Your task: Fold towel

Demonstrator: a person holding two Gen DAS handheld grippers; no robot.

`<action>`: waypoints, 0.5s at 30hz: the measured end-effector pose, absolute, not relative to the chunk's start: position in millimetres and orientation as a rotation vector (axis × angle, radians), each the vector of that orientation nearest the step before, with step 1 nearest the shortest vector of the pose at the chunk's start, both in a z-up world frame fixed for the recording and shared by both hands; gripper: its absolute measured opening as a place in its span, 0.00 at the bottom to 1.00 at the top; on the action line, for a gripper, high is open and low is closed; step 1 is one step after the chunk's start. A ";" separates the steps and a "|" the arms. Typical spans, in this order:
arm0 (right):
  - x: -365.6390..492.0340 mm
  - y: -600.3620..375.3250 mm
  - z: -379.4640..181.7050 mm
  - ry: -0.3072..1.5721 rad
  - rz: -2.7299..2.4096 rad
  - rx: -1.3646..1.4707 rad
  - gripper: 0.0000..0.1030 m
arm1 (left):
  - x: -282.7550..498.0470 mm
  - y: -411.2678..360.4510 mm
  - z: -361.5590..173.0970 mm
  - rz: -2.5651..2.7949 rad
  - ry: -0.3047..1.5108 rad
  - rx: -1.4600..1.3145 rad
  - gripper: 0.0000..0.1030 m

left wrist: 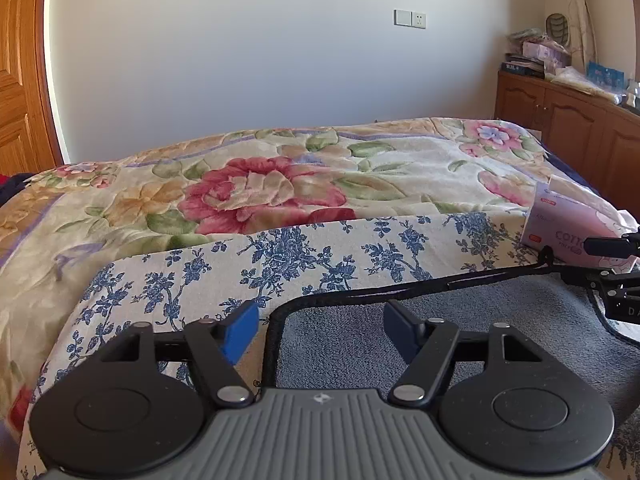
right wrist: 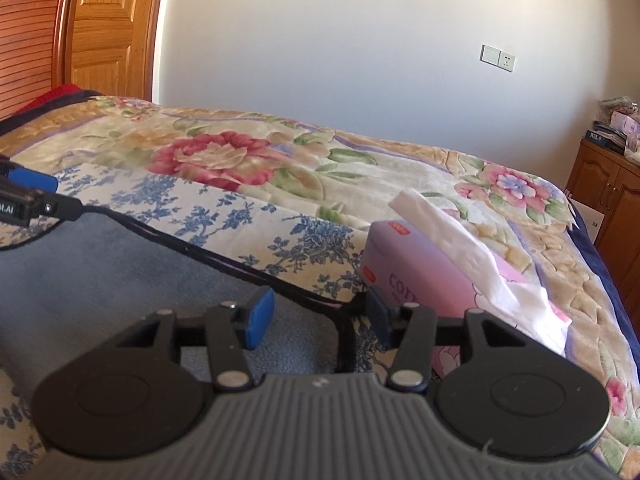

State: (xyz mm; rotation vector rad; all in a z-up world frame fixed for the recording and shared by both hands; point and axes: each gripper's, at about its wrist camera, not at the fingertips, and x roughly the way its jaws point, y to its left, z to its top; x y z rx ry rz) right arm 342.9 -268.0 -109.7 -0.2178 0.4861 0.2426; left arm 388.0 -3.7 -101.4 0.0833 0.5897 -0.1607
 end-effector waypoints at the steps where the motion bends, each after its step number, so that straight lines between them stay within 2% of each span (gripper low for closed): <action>1: 341.7 -267.4 -107.3 0.486 0.245 -0.218 0.51 | 386.0 -3.8 -98.9 -0.159 0.587 0.082 0.76; 4: 337.3 -264.8 -98.6 0.486 0.250 -0.217 0.51 | 378.9 -3.8 -90.2 -0.149 0.579 0.078 0.84; 15: 302.0 -261.1 -65.4 0.477 0.244 -0.218 0.51 | 351.0 -5.3 -40.5 -0.155 0.550 0.070 0.86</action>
